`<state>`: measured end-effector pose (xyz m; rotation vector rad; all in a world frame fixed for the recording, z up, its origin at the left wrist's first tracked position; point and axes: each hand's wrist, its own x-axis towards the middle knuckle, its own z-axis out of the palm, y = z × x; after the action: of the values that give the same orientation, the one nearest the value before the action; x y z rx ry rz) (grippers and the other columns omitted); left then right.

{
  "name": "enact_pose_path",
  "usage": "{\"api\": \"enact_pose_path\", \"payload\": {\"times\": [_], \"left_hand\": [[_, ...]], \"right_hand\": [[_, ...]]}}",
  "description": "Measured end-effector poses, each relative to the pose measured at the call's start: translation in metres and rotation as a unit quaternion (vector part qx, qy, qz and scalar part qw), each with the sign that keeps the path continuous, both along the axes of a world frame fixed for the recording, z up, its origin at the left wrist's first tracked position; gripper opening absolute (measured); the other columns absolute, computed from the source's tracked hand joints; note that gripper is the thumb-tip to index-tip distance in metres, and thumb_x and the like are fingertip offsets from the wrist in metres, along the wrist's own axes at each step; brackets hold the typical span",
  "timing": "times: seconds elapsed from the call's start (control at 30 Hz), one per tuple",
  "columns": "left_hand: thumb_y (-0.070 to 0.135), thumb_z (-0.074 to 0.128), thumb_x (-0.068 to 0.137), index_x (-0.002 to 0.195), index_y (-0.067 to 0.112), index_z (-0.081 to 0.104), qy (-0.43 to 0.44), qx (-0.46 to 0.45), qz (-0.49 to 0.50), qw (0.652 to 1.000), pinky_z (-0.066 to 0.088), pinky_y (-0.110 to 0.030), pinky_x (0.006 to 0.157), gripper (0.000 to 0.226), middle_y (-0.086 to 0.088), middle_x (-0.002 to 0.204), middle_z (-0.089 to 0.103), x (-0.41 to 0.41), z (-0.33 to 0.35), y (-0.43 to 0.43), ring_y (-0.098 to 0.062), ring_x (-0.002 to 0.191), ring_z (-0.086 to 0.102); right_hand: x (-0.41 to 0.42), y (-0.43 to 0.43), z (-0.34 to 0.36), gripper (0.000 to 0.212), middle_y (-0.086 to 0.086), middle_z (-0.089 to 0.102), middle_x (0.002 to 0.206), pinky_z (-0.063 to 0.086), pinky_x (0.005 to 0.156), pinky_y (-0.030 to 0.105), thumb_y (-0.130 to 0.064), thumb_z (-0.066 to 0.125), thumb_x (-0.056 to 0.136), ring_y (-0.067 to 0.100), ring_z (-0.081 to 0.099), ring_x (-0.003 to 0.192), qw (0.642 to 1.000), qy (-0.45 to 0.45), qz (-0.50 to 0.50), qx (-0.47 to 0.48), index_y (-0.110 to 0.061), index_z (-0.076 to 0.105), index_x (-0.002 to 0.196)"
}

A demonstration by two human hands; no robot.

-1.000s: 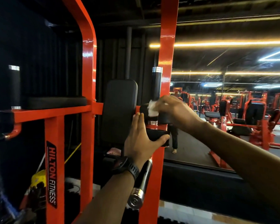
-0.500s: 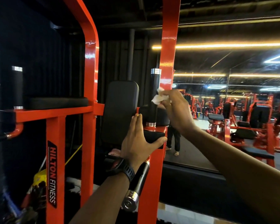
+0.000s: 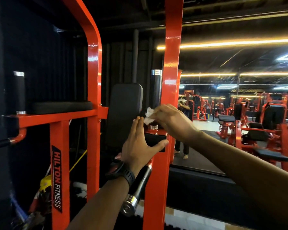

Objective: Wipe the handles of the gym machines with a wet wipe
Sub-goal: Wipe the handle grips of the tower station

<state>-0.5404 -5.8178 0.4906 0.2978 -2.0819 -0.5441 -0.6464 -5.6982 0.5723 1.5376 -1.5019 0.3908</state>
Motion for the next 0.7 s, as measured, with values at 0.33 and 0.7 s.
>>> {"api": "enact_pose_path", "payload": {"times": [0.33,0.7], "left_hand": [[0.081,0.061,0.071,0.159,0.029,0.003,0.002,0.003,-0.005,1.0,0.037,-0.042,0.116,0.117,0.01,0.168,0.001,0.0,-0.001,-0.001,-0.008,0.152,0.011],[0.078,0.063,0.072,0.16,0.029,0.004,-0.002,0.002,-0.005,1.0,0.036,-0.039,0.114,0.117,0.011,0.168,0.0,0.002,-0.001,0.0,-0.008,0.152,0.01]], "right_hand": [[-0.01,-0.013,0.044,0.022,0.01,0.064,0.109,0.053,0.085,0.04,-0.01,0.055,0.094,0.027,0.057,0.102,0.997,-0.013,-0.007,-0.08,-0.01,0.072,0.108],[0.003,-0.017,0.065,0.025,0.0,0.057,0.119,0.04,0.087,0.007,-0.012,0.058,0.095,0.0,0.051,0.104,0.943,-0.21,0.077,-0.248,-0.016,0.065,0.118]]}}
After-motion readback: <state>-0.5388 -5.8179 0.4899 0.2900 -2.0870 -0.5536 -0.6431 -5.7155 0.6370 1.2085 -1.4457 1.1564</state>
